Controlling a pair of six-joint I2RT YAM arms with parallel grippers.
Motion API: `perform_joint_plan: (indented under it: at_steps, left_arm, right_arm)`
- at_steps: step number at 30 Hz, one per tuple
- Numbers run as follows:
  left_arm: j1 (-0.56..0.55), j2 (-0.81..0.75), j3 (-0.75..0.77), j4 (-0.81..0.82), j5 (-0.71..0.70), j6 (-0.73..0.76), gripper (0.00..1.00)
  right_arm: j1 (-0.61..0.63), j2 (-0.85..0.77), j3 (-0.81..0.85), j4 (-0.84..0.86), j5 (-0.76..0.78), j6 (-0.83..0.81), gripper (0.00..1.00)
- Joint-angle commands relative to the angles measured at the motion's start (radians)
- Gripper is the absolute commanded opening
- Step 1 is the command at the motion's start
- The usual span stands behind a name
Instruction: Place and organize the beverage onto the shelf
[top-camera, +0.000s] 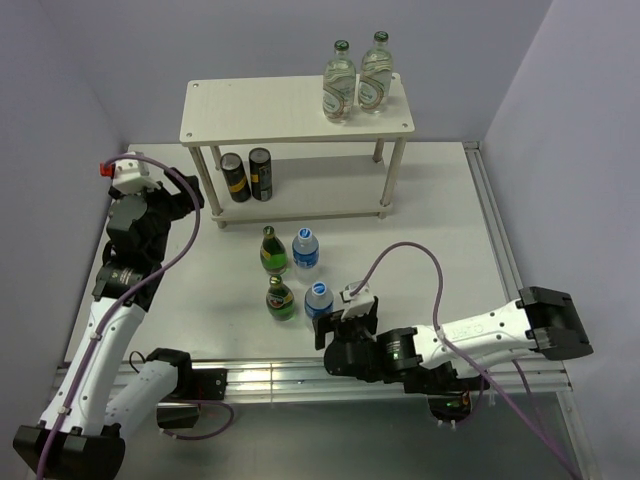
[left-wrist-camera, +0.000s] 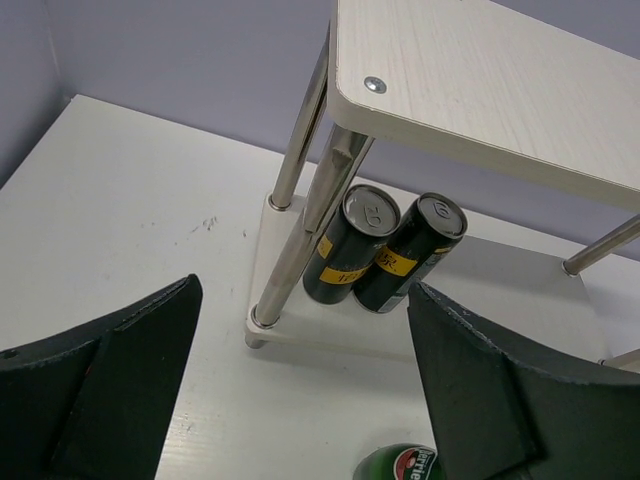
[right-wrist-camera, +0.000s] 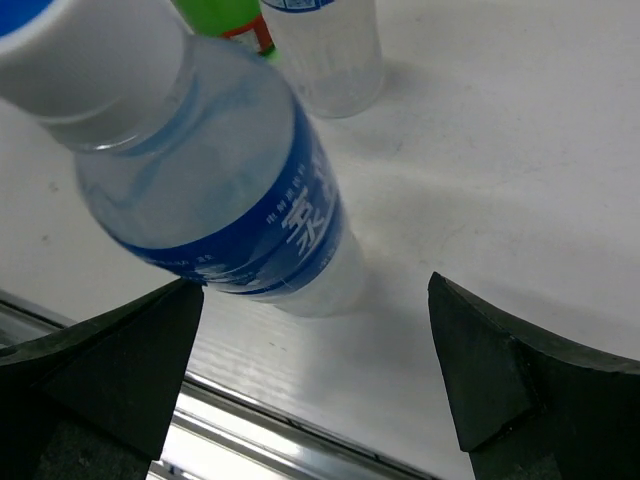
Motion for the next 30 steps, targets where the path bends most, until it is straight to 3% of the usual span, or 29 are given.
perform_joint_plan:
  at_steps: [1, 8, 16, 19, 20, 22, 23, 26, 30]
  left_arm:
    - [0.003, -0.023, 0.023, 0.013, 0.022, 0.023, 0.91]
    - [0.003, -0.028, 0.018, 0.016, 0.017, 0.024, 0.92]
    - [0.002, -0.026, 0.018, 0.019, 0.026, 0.023, 0.92]
    - [0.002, -0.025, 0.018, 0.019, 0.028, 0.023, 0.92]
    - [0.002, -0.025, 0.018, 0.019, 0.030, 0.021, 0.92]
    - [0.002, -0.021, 0.021, 0.018, 0.030, 0.023, 0.92]
    - [0.002, -0.025, 0.018, 0.019, 0.030, 0.023, 0.92]
    - [0.000, -0.025, 0.018, 0.018, 0.023, 0.026, 0.92]
    - [-0.004, -0.025, 0.020, 0.016, 0.028, 0.027, 0.92]
  right_arm:
    - [-0.089, 0.018, -0.033, 0.283, -0.016, -0.166, 1.00]
    - [-0.177, 0.173, -0.009, 0.499, -0.038, -0.319, 1.00]
    - [-0.235, 0.273, -0.018, 0.655, 0.004, -0.359, 0.97]
    - [-0.257, 0.307, -0.036, 0.723, 0.022, -0.371, 0.78]
    - [-0.266, 0.315, -0.044, 0.738, 0.027, -0.367, 0.53]
    - [-0.295, 0.325, -0.051, 0.774, 0.036, -0.373, 0.35]
    - [-0.304, 0.324, -0.052, 0.768, 0.043, -0.368, 0.20]
    - [-0.337, 0.276, -0.007, 0.615, 0.099, -0.298, 0.03]
    - [-0.363, 0.177, 0.057, 0.354, 0.168, -0.200, 0.01]
